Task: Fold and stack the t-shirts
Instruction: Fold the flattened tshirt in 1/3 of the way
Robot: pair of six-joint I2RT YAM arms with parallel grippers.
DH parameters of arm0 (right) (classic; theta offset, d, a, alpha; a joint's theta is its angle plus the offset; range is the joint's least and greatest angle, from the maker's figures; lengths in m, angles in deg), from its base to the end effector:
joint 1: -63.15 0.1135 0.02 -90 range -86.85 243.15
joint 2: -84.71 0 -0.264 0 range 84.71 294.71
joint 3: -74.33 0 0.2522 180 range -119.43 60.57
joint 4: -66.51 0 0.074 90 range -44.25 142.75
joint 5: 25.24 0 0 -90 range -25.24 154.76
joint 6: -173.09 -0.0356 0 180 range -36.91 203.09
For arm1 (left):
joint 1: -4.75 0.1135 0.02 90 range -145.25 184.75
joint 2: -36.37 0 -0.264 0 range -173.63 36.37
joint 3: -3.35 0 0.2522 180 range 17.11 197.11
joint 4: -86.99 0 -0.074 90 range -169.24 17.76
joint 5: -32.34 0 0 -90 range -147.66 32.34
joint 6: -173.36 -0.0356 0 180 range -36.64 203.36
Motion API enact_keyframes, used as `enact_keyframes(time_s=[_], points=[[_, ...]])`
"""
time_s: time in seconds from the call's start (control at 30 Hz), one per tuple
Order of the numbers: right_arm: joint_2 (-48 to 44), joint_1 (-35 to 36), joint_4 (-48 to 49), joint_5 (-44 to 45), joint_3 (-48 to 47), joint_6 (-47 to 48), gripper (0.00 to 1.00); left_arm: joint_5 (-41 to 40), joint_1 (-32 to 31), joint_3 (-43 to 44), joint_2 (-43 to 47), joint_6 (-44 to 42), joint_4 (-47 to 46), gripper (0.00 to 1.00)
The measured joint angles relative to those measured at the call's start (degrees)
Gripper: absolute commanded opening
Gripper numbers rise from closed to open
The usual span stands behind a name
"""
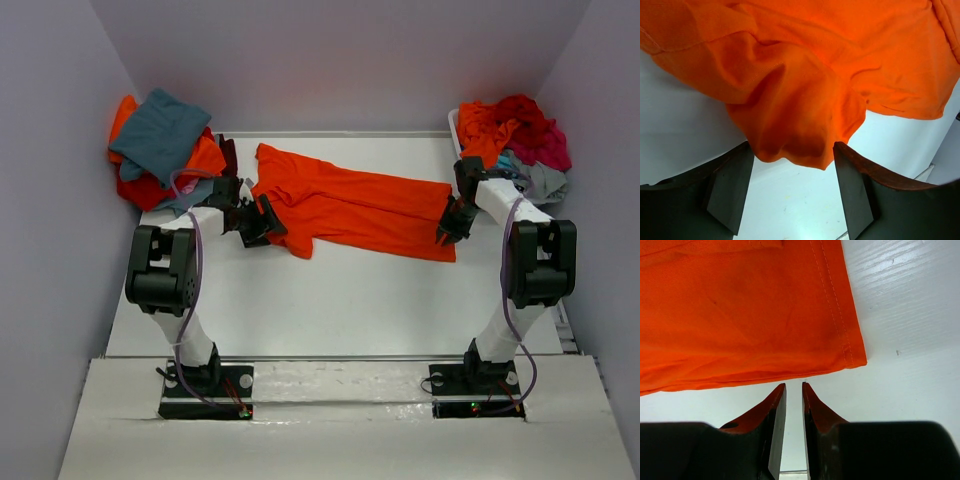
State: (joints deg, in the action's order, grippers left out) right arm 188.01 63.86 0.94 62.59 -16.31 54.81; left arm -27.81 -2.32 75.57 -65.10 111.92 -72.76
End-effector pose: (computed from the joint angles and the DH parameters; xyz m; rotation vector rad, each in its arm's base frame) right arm 0.3491 0.0057 0.2079 0.6972 2.8658 0.1302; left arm 0.3557 -0.0620 0.1692 -0.2224 2.4773 -0.9075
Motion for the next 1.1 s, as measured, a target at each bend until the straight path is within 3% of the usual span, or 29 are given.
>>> enact_keyframes(time_s=[0.3, 0.33, 0.43, 0.73, 1.1], points=[[0.0, 0.0, 0.0, 0.0, 0.0, 0.0, 0.25, 0.8, 0.0, -1.3, 0.2, 0.3, -0.5, 0.53], [0.0, 0.0, 0.0, 0.0, 0.0, 0.0, 0.25, 0.8, 0.0, -1.4, 0.4, 0.3, -0.4, 0.46], [0.0, 0.0, 0.0, 0.0, 0.0, 0.0, 0.25, 0.7, 0.0, -1.9, 1.4, -0.1, 0.2, 0.36], [0.2, 0.0, 0.3, 0.0, 0.0, 0.0, 0.25, -1.1, 0.0, -2.6, 7.6, -1.7, 4.5, 0.33], [1.7, 0.0, 2.0, -1.3, 0.9, -0.1, 0.25, -6.6, 0.0, 4.1, 9.4, -6.5, 19.2, 0.33]])
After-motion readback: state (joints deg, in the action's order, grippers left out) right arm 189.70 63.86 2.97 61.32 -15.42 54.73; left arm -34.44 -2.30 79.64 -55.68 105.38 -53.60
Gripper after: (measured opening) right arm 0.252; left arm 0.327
